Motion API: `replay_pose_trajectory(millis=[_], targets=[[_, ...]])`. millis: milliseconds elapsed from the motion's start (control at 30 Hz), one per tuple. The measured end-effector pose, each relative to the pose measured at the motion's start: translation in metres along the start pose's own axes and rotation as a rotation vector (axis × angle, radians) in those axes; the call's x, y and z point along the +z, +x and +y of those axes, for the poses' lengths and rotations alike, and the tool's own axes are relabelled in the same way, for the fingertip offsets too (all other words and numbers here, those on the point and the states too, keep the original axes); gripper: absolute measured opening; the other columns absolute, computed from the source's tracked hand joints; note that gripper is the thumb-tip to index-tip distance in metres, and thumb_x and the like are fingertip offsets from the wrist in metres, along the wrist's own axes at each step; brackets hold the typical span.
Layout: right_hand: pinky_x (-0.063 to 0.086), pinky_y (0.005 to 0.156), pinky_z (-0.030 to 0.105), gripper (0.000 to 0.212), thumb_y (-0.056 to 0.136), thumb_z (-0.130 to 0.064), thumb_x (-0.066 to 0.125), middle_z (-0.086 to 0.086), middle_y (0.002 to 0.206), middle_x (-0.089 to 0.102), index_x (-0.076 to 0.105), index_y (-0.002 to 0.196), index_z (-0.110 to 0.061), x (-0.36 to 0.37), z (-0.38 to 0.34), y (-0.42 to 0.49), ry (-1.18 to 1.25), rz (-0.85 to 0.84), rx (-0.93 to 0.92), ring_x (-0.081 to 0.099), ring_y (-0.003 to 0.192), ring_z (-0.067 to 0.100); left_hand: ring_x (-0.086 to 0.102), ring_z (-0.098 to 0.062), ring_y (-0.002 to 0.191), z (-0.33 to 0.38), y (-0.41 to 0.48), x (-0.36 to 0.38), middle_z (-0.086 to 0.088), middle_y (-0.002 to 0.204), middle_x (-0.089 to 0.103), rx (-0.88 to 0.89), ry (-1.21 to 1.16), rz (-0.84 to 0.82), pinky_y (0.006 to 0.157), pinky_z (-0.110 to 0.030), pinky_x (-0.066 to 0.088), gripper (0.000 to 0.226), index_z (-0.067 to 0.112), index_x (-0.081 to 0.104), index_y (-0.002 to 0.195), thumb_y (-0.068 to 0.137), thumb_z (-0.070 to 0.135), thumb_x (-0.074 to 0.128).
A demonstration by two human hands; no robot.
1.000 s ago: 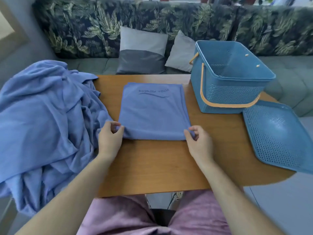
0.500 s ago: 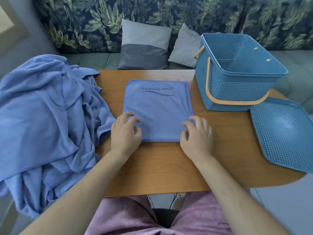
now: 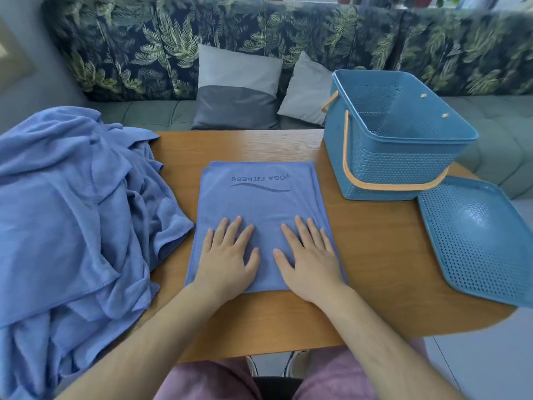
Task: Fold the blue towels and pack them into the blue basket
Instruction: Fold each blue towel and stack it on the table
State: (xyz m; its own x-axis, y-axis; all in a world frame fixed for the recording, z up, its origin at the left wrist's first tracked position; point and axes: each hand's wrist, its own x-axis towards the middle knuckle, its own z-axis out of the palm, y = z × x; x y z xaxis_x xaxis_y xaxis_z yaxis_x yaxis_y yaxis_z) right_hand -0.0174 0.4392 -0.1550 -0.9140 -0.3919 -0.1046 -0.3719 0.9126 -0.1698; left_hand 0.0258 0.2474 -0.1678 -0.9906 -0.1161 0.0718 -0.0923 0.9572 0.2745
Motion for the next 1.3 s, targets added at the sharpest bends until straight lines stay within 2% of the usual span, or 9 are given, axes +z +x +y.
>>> replay_pose_trajectory(millis=[133, 300, 500, 600, 733, 800, 900, 1133, 1300], targets=[[0.018, 0.121, 0.041, 0.063, 0.094, -0.05, 0.046, 0.005, 0.165, 0.028, 0.044, 0.15, -0.022, -0.016, -0.008, 0.013, 0.053, 0.169, -0.027, 0.021, 0.153, 0.023, 0.033, -0.03, 0.146, 0.002, 0.024, -0.009, -0.002, 0.147, 0.048, 0.049, -0.03, 0.067, 0.121, -0.047, 0.018, 0.062, 0.02, 0.059, 0.133, 0.088, 0.051, 0.028], [-0.006, 0.126, 0.04, 0.068, 0.103, -0.06, 0.025, -0.001, 0.171, -0.002, 0.014, 0.162, -0.03, -0.004, -0.01, 0.053, 0.013, 0.046, -0.048, -0.009, 0.157, 0.017, 0.003, -0.023, 0.156, -0.006, 0.053, 0.001, 0.006, 0.168, 0.013, 0.02, 0.006, -0.083, 0.125, -0.047, 0.002, 0.075, 0.037, 0.024, 0.158, 0.09, 0.065, 0.011], [-0.007, 0.125, 0.042, 0.071, 0.101, -0.065, 0.014, -0.001, 0.17, -0.006, 0.008, 0.163, -0.031, 0.013, -0.01, -0.005, 0.029, 0.063, -0.055, -0.014, 0.156, 0.017, 0.009, -0.022, 0.156, -0.003, -0.005, 0.008, 0.008, 0.166, 0.02, 0.05, -0.011, 0.027, 0.125, -0.046, 0.006, 0.068, 0.036, 0.032, 0.156, 0.095, 0.063, 0.021], [0.005, 0.125, 0.043, 0.07, 0.099, -0.063, 0.021, 0.003, 0.169, 0.013, 0.027, 0.16, -0.029, 0.017, -0.017, -0.04, 0.069, 0.138, -0.053, 0.005, 0.157, 0.023, 0.022, -0.024, 0.152, 0.006, -0.037, 0.009, 0.006, 0.162, 0.031, 0.044, -0.01, 0.07, 0.121, -0.044, 0.013, 0.062, 0.033, 0.044, 0.15, 0.095, 0.058, 0.031], [0.043, 0.106, 0.046, 0.054, 0.096, -0.05, 0.041, 0.005, 0.145, 0.054, 0.061, 0.134, -0.017, 0.003, -0.017, -0.021, 0.151, 0.278, -0.047, 0.047, 0.134, 0.027, 0.053, -0.023, 0.113, 0.01, -0.011, -0.005, 0.007, 0.122, 0.058, 0.061, -0.018, 0.213, 0.088, -0.038, 0.037, 0.03, 0.025, 0.065, 0.109, 0.092, 0.041, 0.046], [0.045, 0.101, 0.046, 0.043, 0.097, -0.037, 0.048, 0.004, 0.136, 0.06, 0.062, 0.129, -0.013, -0.008, -0.012, 0.019, 0.172, 0.318, -0.091, 0.052, 0.126, 0.027, 0.055, -0.025, 0.102, 0.007, 0.029, -0.011, 0.004, 0.112, 0.059, 0.08, -0.048, 0.259, 0.079, -0.037, 0.036, 0.022, 0.02, 0.065, 0.103, 0.092, 0.031, 0.049], [0.044, 0.093, 0.043, 0.031, 0.097, -0.024, 0.05, 0.002, 0.12, 0.063, 0.063, 0.124, -0.014, -0.019, 0.003, 0.079, 0.132, 0.339, -0.143, 0.057, 0.113, 0.027, 0.056, -0.029, 0.106, -0.004, 0.087, -0.01, -0.001, 0.116, 0.061, 0.108, -0.043, 0.211, 0.081, -0.038, 0.035, 0.024, 0.015, 0.066, 0.113, 0.097, 0.023, 0.051], [0.038, 0.102, 0.044, 0.03, 0.091, -0.032, 0.058, -0.002, 0.111, 0.06, 0.067, 0.117, -0.021, 0.001, 0.03, 0.103, 0.182, 0.465, 0.024, 0.05, 0.111, 0.023, 0.052, -0.022, 0.098, -0.023, 0.098, 0.01, 0.004, 0.099, 0.055, 0.084, -0.062, 0.336, 0.083, -0.034, 0.032, 0.017, 0.019, 0.068, 0.104, 0.095, 0.024, 0.055], [0.04, 0.099, 0.045, 0.013, 0.09, -0.027, 0.058, -0.004, 0.101, 0.055, 0.067, 0.099, -0.023, 0.001, 0.031, 0.105, 0.199, 0.518, -0.032, 0.05, 0.102, 0.022, 0.051, -0.021, 0.098, -0.02, 0.101, 0.009, 0.005, 0.099, 0.054, 0.081, -0.06, 0.352, 0.086, -0.033, 0.03, 0.01, 0.02, 0.066, 0.097, 0.093, 0.022, 0.057]])
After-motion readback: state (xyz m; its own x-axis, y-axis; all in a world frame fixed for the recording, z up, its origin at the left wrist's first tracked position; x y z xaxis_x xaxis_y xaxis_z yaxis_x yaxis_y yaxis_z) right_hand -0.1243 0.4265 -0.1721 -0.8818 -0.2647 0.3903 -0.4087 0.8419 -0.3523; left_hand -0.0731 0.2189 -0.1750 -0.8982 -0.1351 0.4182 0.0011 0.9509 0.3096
